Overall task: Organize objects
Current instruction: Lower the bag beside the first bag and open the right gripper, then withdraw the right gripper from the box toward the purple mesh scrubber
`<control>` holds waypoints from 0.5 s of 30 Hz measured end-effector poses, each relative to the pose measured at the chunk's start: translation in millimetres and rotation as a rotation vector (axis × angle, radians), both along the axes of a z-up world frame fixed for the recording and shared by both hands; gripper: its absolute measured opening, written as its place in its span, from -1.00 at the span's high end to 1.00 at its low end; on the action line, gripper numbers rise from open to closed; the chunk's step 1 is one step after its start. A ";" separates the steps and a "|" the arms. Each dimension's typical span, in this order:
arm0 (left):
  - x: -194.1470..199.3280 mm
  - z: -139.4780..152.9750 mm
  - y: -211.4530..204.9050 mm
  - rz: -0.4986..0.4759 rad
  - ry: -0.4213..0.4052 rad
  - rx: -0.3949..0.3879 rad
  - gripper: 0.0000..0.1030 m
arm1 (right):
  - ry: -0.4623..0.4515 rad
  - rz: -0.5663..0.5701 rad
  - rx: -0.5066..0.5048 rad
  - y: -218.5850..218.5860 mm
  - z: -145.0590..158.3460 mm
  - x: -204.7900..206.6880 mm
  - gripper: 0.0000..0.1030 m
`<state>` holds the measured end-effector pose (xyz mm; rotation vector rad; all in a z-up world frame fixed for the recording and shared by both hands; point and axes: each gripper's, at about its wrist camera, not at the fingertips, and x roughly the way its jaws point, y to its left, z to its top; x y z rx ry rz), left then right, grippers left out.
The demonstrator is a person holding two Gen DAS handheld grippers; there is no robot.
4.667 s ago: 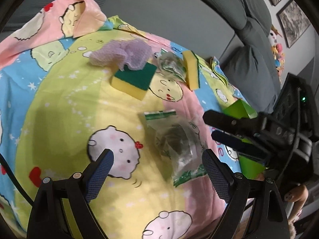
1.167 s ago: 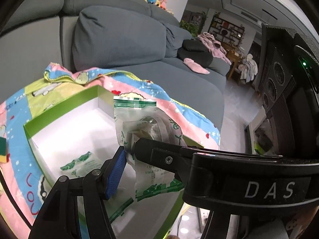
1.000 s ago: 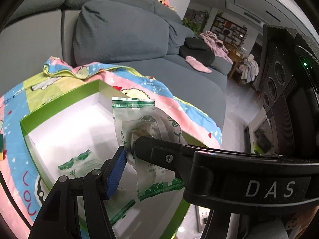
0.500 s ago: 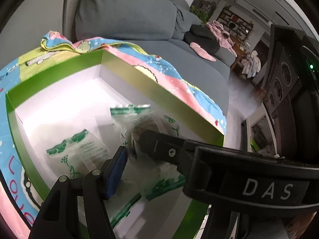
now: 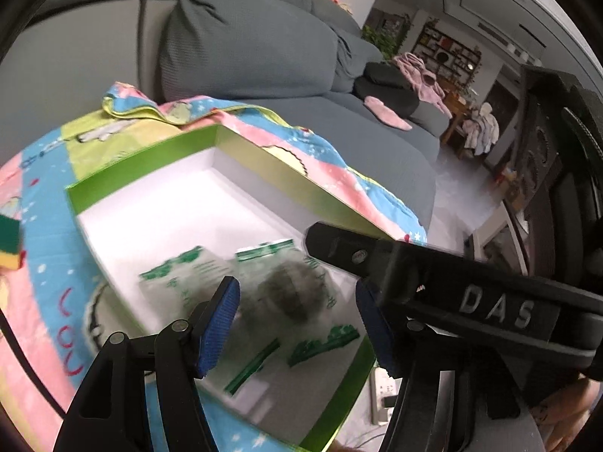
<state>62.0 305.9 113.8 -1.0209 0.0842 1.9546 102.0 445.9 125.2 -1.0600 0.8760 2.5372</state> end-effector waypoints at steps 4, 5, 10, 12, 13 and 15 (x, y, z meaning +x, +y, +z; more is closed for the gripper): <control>3.1 14.4 -31.0 0.041 0.017 0.028 -0.30 | 0.022 -0.003 0.033 -15.2 13.9 7.8 -0.34; 3.1 17.5 -38.8 0.052 0.017 0.037 -0.33 | 0.030 0.001 0.037 -20.4 17.7 9.3 -0.39; 6.4 30.7 -78.7 0.115 0.052 0.036 -0.35 | 0.065 0.027 0.041 -46.6 29.9 12.5 -0.44; 7.9 36.0 -96.9 0.147 0.072 0.030 -0.36 | 0.080 0.042 0.040 -58.9 33.7 13.1 -0.44; 9.1 39.2 -108.9 0.166 0.080 0.027 -0.36 | 0.089 0.051 0.045 -66.6 36.0 12.9 -0.45; 8.5 43.3 -129.2 0.193 0.090 0.031 -0.36 | 0.105 0.077 0.061 -84.3 40.6 12.4 -0.46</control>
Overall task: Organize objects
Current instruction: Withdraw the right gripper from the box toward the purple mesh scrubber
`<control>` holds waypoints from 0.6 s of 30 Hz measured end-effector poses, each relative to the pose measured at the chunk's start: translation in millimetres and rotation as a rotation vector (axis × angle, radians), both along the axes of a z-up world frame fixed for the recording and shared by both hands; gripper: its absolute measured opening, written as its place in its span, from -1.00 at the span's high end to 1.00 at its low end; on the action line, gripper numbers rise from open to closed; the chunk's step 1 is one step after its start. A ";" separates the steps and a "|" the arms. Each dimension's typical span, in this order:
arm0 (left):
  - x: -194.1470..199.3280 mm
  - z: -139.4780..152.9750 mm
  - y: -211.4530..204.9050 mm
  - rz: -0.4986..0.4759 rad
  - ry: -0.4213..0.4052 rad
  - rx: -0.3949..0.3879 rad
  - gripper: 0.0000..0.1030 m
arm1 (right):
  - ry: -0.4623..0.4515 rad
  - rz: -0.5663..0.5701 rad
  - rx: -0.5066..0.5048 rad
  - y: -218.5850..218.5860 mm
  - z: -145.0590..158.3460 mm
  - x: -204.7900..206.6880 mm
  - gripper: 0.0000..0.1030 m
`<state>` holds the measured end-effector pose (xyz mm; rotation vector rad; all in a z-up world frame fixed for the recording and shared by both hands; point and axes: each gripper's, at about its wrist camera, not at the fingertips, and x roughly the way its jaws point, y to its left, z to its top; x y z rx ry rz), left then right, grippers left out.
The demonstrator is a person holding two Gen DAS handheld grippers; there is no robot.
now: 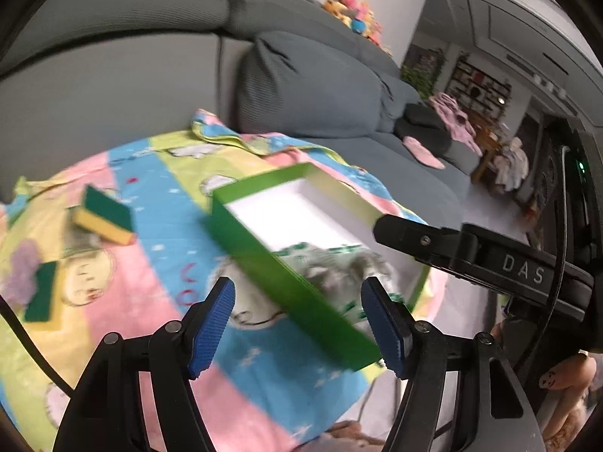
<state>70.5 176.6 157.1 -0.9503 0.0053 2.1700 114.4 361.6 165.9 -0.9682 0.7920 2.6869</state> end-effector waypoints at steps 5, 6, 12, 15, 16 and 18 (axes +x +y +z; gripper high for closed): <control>-7.4 2.4 -54.4 0.115 -0.019 0.022 -0.37 | 0.015 0.042 0.050 -42.3 6.3 -3.1 -0.57; -9.0 2.0 -65.3 0.139 -0.020 0.017 -0.37 | 0.019 0.062 0.062 -52.7 7.5 -5.1 -0.61; -12.6 -5.6 -122.1 0.246 -0.001 0.004 -0.37 | 0.034 0.138 0.088 -104.2 8.9 -13.7 -0.63; -16.8 -12.5 -149.1 0.321 -0.012 0.019 -0.37 | 0.032 0.191 0.104 -129.9 8.6 -21.0 -0.64; -19.4 -15.6 -159.8 0.360 -0.017 0.015 -0.37 | 0.031 0.204 0.114 -137.5 9.0 -23.3 -0.65; -23.7 -19.7 -174.9 0.419 -0.029 0.000 -0.37 | 0.029 0.226 0.134 -154.5 9.2 -28.8 -0.65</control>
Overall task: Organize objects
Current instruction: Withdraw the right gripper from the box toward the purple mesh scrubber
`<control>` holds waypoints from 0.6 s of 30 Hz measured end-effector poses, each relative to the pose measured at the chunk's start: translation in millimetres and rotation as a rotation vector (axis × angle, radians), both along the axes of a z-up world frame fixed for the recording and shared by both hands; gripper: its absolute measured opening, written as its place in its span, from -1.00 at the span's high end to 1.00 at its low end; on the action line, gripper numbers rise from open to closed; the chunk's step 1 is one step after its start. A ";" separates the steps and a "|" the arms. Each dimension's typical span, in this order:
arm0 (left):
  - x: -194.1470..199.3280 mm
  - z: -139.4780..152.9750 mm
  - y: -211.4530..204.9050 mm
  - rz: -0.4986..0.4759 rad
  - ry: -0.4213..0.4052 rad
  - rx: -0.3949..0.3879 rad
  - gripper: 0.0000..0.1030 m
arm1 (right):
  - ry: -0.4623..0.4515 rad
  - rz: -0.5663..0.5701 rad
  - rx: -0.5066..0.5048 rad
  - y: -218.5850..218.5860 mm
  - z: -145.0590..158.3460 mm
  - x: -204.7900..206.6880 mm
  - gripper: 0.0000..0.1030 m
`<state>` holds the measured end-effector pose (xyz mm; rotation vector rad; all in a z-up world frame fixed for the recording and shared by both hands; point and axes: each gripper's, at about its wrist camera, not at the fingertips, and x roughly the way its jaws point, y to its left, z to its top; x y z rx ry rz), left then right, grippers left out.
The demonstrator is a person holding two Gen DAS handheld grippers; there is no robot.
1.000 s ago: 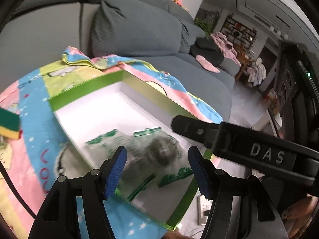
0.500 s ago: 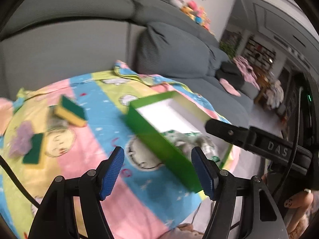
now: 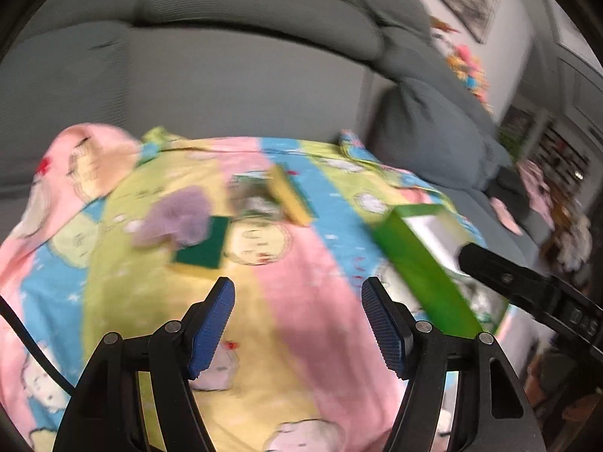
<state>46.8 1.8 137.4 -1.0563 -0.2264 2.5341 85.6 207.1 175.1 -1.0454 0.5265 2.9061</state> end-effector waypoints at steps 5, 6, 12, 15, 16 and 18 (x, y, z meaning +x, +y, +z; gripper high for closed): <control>-9.0 -12.1 -48.3 0.140 -0.021 0.065 -0.37 | 0.006 0.083 0.041 -39.3 1.2 -13.4 -0.65; -10.0 -14.4 -55.2 0.165 -0.024 0.068 -0.37 | 0.007 0.095 0.049 -46.0 1.0 -15.6 -0.65; -15.7 -25.5 -88.2 0.270 0.005 0.059 -0.37 | 0.013 0.167 0.118 -84.5 0.5 -32.3 -0.65; -23.2 -36.4 -102.3 0.309 -0.038 0.084 -0.37 | 0.018 0.211 0.153 -103.9 -0.6 -43.2 -0.65; -24.8 -37.7 -105.7 0.316 -0.045 0.092 -0.37 | 0.016 0.225 0.153 -109.8 -1.8 -47.5 -0.65; -27.1 -42.9 -112.6 0.332 -0.065 0.113 -0.37 | 0.002 0.256 0.128 -119.7 -5.8 -57.2 -0.65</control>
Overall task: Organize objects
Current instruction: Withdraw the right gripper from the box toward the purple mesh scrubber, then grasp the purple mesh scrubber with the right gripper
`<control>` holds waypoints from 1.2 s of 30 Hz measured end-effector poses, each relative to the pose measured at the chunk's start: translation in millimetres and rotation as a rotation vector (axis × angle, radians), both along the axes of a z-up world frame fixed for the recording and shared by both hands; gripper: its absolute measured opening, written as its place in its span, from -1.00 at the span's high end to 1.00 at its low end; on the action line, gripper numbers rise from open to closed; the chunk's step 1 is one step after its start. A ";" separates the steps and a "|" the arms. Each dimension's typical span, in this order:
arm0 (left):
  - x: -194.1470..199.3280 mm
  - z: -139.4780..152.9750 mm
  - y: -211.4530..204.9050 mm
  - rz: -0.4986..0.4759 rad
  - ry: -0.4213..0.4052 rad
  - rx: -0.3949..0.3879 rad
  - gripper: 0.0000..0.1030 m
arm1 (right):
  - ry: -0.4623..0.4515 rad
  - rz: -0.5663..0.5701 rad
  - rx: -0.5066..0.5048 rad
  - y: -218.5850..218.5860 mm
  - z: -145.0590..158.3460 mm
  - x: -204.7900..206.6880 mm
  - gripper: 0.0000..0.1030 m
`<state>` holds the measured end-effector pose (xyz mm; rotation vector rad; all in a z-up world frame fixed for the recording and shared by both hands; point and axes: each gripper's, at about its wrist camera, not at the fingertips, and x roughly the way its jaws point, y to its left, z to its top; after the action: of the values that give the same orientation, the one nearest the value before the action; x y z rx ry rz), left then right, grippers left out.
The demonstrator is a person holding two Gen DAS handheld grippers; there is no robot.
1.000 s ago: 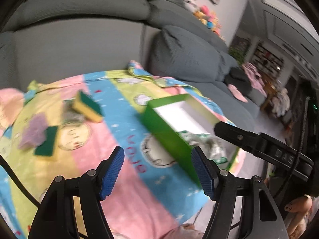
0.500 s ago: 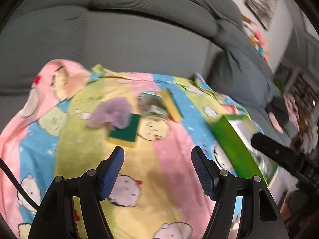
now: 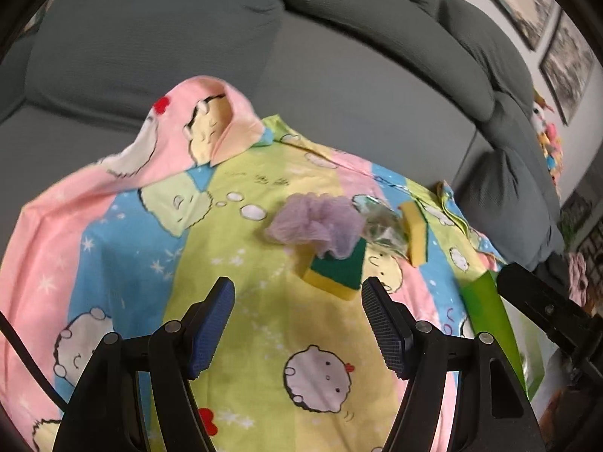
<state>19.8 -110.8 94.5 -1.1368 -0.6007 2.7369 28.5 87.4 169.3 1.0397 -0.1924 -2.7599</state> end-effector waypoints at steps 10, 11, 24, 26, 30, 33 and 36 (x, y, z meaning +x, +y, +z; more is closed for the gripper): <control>-9.6 -19.6 -19.8 0.032 -0.097 0.061 -0.37 | -0.197 0.041 -0.066 -30.7 -46.4 -79.6 -0.65; -10.9 -21.3 -20.1 0.031 -0.106 0.061 -0.37 | -0.215 0.041 -0.060 -33.3 -51.4 -89.6 -0.65; -20.9 -32.0 -23.8 0.018 -0.160 0.115 -0.80 | -0.285 0.023 0.124 -74.5 -88.2 -182.0 -0.65; -22.1 -32.9 -22.8 0.026 -0.166 0.100 -0.80 | -0.322 0.016 0.117 -75.2 -103.5 -188.2 -0.65; -23.9 -34.1 -18.8 0.026 -0.174 0.077 -0.80 | -0.277 0.037 0.190 -80.8 -118.3 -185.8 -0.38; -25.4 -34.6 -14.1 0.025 -0.179 0.053 -0.80 | -0.254 0.057 0.242 -83.2 -117.4 -181.3 0.39; -26.1 -34.6 -12.1 0.023 -0.179 0.043 -0.80 | -0.258 0.084 0.175 -74.7 -113.1 -174.5 0.63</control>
<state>-6.3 -122.9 60.0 -1.3828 -0.6944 2.6447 -146.0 12.7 56.2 1.4137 0.0581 -2.5975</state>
